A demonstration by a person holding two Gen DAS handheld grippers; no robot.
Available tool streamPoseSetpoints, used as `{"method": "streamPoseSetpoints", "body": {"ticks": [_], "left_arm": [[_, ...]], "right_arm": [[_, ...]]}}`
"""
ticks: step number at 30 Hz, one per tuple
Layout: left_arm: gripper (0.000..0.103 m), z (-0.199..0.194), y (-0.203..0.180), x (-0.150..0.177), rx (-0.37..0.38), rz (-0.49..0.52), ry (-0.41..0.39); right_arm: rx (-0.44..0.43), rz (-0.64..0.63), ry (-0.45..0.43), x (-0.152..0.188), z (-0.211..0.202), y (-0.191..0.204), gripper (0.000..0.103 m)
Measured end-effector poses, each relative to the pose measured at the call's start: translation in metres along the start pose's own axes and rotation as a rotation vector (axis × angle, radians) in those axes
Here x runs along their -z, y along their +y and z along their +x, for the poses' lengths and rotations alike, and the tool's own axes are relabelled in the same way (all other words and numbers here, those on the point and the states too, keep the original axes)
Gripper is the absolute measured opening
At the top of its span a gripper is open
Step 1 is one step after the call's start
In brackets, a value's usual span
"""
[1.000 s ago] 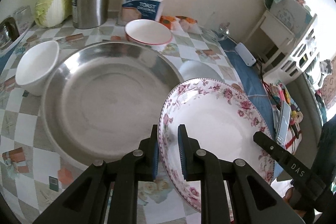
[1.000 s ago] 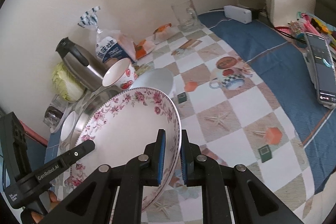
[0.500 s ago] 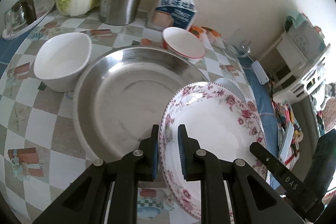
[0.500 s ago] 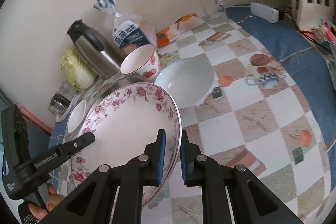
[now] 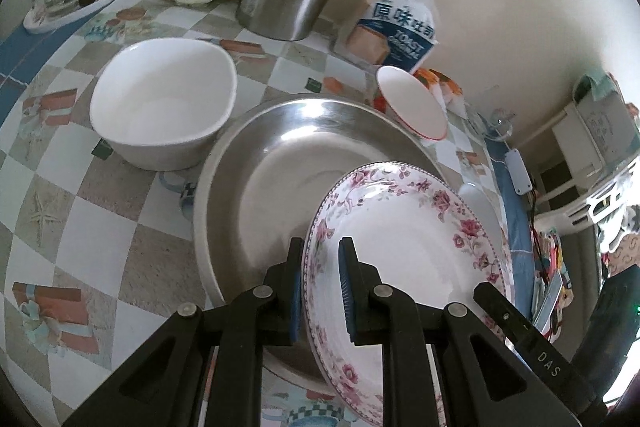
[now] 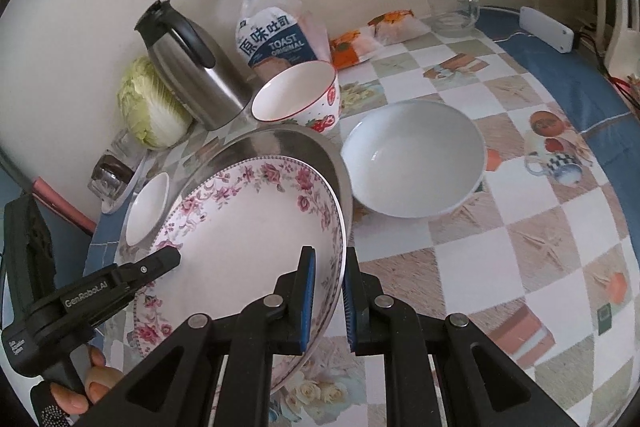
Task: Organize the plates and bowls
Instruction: 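Carry the pink-floral plate over the steel basin with both grippers, then lower the pink-floral plate into the steel basin with both grippers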
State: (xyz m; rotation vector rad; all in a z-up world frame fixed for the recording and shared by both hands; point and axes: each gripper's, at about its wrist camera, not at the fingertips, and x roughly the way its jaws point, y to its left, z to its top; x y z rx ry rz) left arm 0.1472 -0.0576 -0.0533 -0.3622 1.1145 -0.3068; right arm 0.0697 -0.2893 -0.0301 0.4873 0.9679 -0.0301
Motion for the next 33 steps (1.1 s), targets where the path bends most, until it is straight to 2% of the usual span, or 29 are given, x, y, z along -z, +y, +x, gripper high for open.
{"method": "streamPoseSetpoints", "body": {"ticks": [14, 28, 33], "left_arm": [[0.017, 0.022, 0.018, -0.013, -0.047, -0.043, 0.014], [0.017, 0.026, 0.013, -0.016, -0.085, -0.01, -0.004], [0.017, 0.028, 0.007, -0.015, -0.132, 0.035, -0.01]], "right_arm": [[0.008, -0.05, 0.035, -0.015, 0.035, 0.02, 0.014], [0.025, -0.056, 0.056, -0.018, 0.05, 0.021, 0.014], [0.04, -0.07, 0.057, -0.017, 0.051, 0.023, 0.014]]}}
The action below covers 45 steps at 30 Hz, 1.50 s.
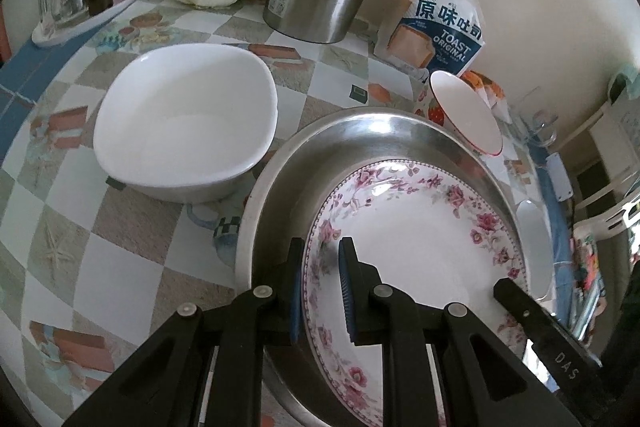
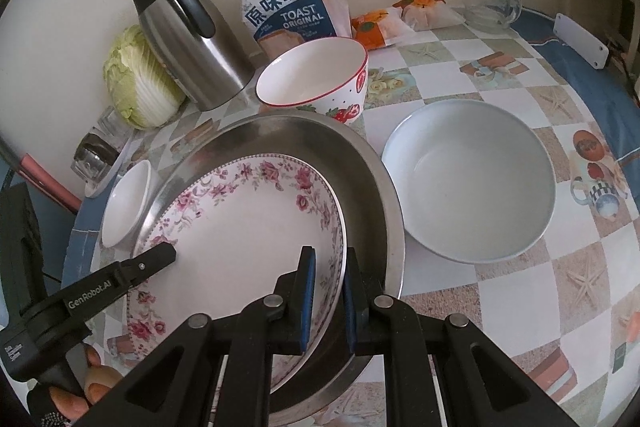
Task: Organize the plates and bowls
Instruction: 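Lower the pink-floral plate into the steel basin with both grippers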
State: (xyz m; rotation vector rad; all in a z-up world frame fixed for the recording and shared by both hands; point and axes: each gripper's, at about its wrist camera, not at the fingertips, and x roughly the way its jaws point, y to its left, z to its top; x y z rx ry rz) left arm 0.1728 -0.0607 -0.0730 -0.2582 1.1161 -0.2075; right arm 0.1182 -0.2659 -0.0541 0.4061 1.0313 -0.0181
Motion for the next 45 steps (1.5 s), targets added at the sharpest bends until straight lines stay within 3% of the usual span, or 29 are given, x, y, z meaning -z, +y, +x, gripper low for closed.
{"method": "streamPoseSetpoints", "body": {"ticks": [24, 45], "left_arm": [[0.023, 0.006, -0.014, -0.002, -0.106, 0.102, 0.019], [0.023, 0.007, -0.013, -0.002, -0.094, 0.107, 0.03]], "right_arm": [[0.07, -0.068, 0.011, -0.003, 0.009, 0.01, 0.014], [0.069, -0.069, 0.003, -0.005, 0.007, 0.008, 0.015]]}}
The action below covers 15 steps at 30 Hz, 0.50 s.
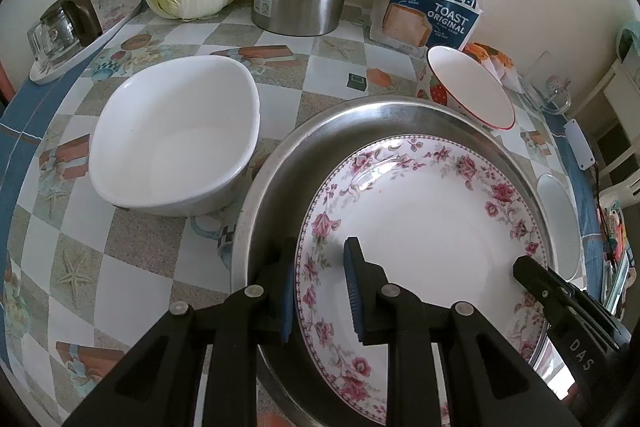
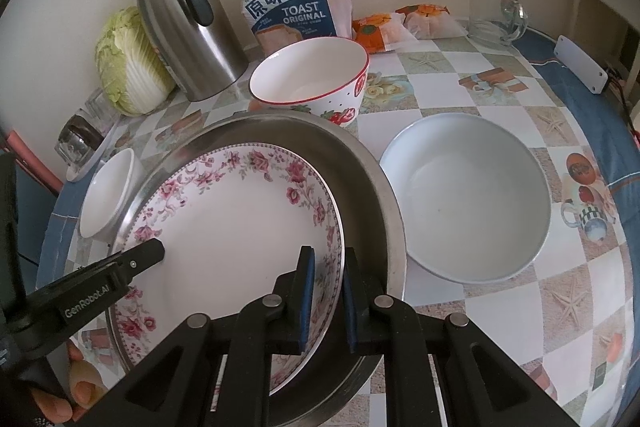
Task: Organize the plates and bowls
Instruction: 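Lower the pink-floral plate into the steel basin with both grippers, then open both grippers to release the plate rim and back away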
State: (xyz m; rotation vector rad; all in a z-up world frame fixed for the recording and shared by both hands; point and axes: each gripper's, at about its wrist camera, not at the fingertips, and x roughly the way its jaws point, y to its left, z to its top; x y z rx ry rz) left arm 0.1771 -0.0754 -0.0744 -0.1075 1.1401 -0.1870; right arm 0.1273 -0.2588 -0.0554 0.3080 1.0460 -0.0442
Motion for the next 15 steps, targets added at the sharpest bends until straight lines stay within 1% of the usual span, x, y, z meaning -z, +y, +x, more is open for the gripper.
{"method": "streamPoseSetpoints", "body": {"ticks": [6, 11, 15], "left_arm": [[0.023, 0.0, 0.0, 0.0, 0.0, 0.001, 0.001], [0.023, -0.003, 0.001, -0.001, -0.008, -0.001, -0.014], [0.023, -0.008, 0.001, -0.003, -0.021, 0.001, -0.019]], "right_arm": [[0.007, 0.008, -0.003, -0.001, -0.004, -0.001, 0.015], [0.035, 0.005, -0.034, -0.004, -0.012, -0.002, 0.015], [0.029, 0.018, -0.053, -0.007, -0.02, -0.005, 0.015]]}}
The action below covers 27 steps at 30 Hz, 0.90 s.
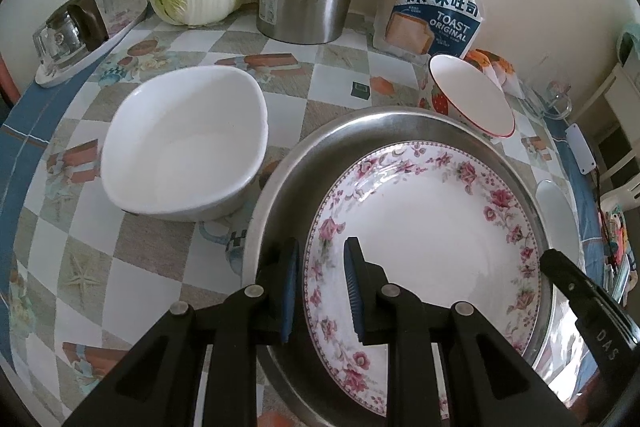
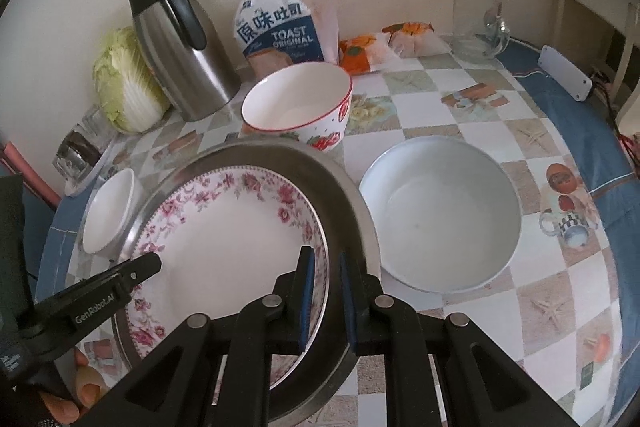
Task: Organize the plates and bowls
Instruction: 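Open both grippers to release the plate rim and back away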
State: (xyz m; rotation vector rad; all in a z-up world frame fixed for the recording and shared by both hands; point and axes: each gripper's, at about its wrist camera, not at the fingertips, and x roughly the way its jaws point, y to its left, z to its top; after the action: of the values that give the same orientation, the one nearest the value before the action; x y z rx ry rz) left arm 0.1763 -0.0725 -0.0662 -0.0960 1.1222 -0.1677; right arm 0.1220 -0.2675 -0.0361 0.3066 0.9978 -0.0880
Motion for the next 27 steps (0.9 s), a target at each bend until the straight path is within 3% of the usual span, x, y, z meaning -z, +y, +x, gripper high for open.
{"method": "streamPoseSetpoints", "body": {"ticks": [4, 9, 13, 15, 18, 21, 27], "left_arm": [[0.024, -0.013, 0.0, -0.004, 0.0, 0.0, -0.022], [0.044, -0.03, 0.002, -0.008, -0.011, -0.015, -0.051], [0.052, -0.038, 0.006, -0.009, -0.033, -0.033, -0.05], [0.059, -0.038, 0.008, -0.008, -0.054, -0.039, -0.048], [0.066, -0.039, 0.012, -0.007, -0.086, -0.05, -0.048], [0.079, -0.039, 0.015, -0.007, -0.115, -0.051, -0.055], [0.09, -0.037, 0.016, -0.006, -0.154, -0.043, -0.058]], "right_arm": [[-0.005, -0.007, -0.018, -0.003, -0.008, 0.002, 0.015], [0.015, -0.012, -0.034, -0.006, -0.02, 0.004, 0.016], [0.052, -0.019, -0.031, -0.008, -0.027, 0.003, 0.042], [0.064, -0.021, -0.025, -0.008, -0.03, 0.003, 0.045], [0.08, -0.033, -0.015, -0.008, -0.033, 0.004, 0.06], [0.088, -0.047, -0.012, -0.007, -0.034, 0.006, 0.065], [0.089, -0.061, -0.015, -0.005, -0.034, 0.009, 0.083]]}}
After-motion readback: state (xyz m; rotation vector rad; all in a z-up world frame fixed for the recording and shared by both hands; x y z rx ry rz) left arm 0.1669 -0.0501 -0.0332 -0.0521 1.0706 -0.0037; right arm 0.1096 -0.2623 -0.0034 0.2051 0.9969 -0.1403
